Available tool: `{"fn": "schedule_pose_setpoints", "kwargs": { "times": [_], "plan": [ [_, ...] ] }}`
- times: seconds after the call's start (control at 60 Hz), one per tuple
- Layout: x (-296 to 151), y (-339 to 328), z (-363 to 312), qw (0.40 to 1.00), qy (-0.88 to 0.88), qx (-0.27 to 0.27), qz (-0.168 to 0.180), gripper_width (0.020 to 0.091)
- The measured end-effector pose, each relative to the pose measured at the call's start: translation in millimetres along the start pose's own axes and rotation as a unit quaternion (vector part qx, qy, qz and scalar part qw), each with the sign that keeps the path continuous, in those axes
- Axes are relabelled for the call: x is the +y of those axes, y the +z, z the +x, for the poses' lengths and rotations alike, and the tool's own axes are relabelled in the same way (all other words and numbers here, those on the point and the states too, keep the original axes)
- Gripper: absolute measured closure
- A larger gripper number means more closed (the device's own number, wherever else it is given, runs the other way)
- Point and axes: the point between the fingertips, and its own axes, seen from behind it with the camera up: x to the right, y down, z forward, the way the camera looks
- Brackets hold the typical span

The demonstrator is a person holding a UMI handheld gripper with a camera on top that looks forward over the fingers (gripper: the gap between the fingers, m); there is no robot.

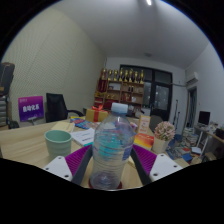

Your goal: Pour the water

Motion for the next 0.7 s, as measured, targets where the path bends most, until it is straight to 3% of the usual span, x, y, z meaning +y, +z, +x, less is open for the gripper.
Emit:
{"fn": "schedule_pose_setpoints", "kwargs": {
  "times": [0.233,0.7],
  "plan": [
    [-32.7,-73.1,-7.0,0.999,0.031,-0.001,0.018,0.0270],
    [-95.4,-321.0,-12.8,0.995,0.088,0.002,0.045,0.0267]
  ]
}}
